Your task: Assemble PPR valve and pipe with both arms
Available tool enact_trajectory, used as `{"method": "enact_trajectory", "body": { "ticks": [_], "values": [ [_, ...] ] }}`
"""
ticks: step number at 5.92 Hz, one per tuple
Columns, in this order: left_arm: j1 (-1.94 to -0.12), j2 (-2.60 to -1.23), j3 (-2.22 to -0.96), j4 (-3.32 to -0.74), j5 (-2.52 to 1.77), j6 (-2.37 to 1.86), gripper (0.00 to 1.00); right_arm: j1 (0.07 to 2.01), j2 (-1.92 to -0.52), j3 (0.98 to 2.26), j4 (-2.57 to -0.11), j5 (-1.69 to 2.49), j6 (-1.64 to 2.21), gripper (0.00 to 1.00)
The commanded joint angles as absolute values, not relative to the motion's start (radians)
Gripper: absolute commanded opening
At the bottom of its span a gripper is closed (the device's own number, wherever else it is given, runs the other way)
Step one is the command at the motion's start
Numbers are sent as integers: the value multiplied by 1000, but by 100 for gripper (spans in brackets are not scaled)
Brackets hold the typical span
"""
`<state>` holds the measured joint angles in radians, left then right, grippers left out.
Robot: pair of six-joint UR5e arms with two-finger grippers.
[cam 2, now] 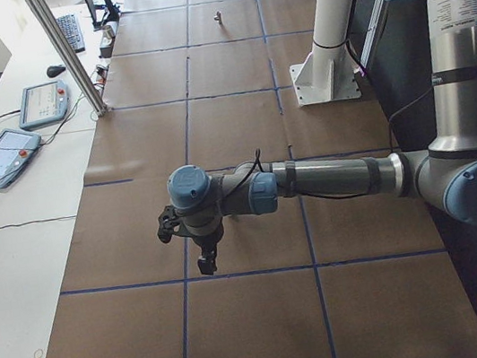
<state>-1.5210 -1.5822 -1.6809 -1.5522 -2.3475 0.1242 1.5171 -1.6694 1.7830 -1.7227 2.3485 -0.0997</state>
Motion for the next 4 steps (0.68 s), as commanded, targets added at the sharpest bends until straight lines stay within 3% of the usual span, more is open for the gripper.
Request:
{"method": "enact_trajectory", "body": {
  "ticks": [1, 4],
  "values": [
    [-1520, -1635, -1684, -1574, -2352, 132, 100, 1517, -1670, 1781, -1723, 2349, -100, 100],
    [-1302, -1631, -1803, -1649, -2328, -279, 100, 1517, -1674, 1781, -1723, 2349, -100, 100]
  ]
}}
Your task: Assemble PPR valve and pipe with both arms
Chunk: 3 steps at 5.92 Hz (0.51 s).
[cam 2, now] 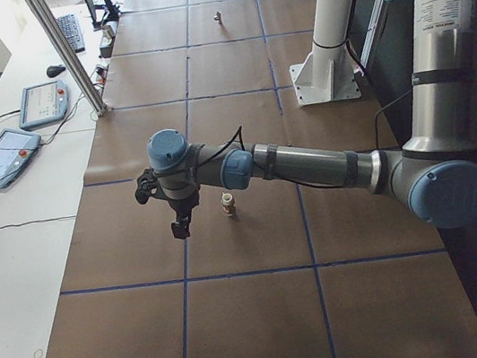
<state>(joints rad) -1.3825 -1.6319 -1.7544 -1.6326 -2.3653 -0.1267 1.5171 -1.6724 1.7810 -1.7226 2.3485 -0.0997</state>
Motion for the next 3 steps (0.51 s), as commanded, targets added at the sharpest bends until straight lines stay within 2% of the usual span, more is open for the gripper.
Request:
{"method": "enact_trajectory", "body": {
  "ticks": [1, 3],
  "values": [
    [-1222, -1631, -1818, -1666, -2304, -378, 100, 1517, -1674, 1778, -1724, 2349, -100, 100],
    [-1097, -1538, -1801, -1904, -2216, -519, 100, 1517, -1674, 1776, -1723, 2349, -100, 100]
  ]
}}
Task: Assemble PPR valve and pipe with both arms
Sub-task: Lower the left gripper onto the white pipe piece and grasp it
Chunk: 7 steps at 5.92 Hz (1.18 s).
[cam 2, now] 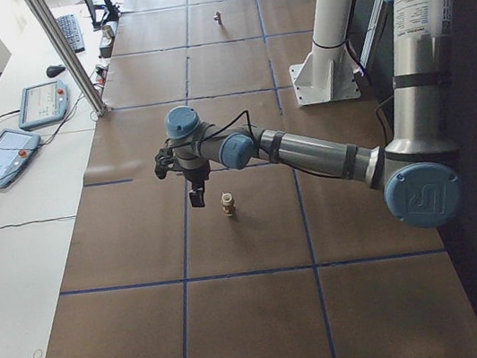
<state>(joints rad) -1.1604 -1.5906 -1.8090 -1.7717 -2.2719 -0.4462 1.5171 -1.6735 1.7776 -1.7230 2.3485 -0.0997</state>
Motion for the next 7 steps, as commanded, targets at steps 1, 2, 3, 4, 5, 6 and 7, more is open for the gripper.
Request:
{"method": "enact_trajectory", "body": {
  "ticks": [1, 2, 3, 4, 5, 6, 7],
  "values": [
    [-1057, -1507, -1799, -1964, -2209, -585, 100, 1517, -1674, 1776, -1723, 2349, -100, 100],
    [-1025, -1497, -1795, -1967, -2204, -584, 100, 1517, -1674, 1775, -1724, 2349, -101, 100],
    [-994, -1497, -1793, -1965, -2182, -587, 100, 1517, -1674, 1775, -1723, 2349, -100, 100],
    [-993, -1497, -1793, -1965, -2180, -591, 100, 1517, -1674, 1775, -1724, 2349, -101, 100],
    [-992, -1499, -1792, -1965, -2180, -591, 100, 1517, -1675, 1773, -1724, 2349, -101, 100],
    [-992, -1500, -1792, -1965, -2180, -592, 100, 1517, -1675, 1773, -1724, 2349, -101, 100],
    [-992, -1502, -1790, -1965, -2180, -592, 100, 1517, -1675, 1773, -1724, 2349, -101, 100]
  ]
}}
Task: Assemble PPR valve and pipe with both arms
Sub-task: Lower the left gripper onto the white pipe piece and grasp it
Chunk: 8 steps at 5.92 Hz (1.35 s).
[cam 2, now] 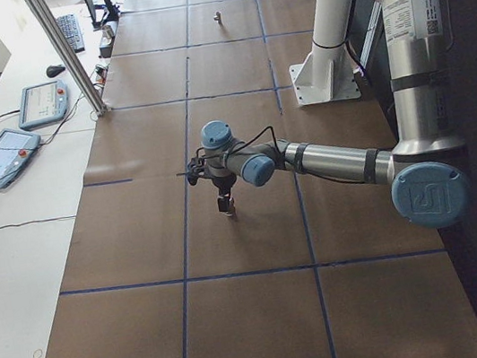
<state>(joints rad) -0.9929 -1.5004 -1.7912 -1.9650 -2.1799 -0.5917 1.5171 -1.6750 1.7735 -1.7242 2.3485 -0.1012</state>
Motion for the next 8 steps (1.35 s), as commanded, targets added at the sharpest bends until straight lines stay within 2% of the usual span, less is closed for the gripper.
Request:
{"method": "enact_trajectory", "body": {
  "ticks": [1, 2, 4, 6, 7, 8],
  "values": [
    [-992, -1503, -1792, -1962, -2180, -601, 74, 1517, -1675, 1773, -1724, 2349, -101, 100],
    [-992, -1506, -1790, -1962, -2181, -603, 10, 1517, -1675, 1773, -1724, 2349, -101, 100],
    [-994, -1506, -1795, -1960, -2180, -603, 0, 1517, -1675, 1773, -1724, 2349, -101, 100],
    [-1009, -1520, -1876, -1880, -2186, -604, 0, 1517, -1675, 1775, -1724, 2349, -100, 100],
    [-1011, -1567, -1946, -1733, -2184, -626, 0, 1517, -1675, 1775, -1724, 2350, -100, 100],
    [-1002, -1673, -1979, -1618, -2181, -820, 0, 1517, -1675, 1775, -1724, 2350, -100, 100]
  ]
}}
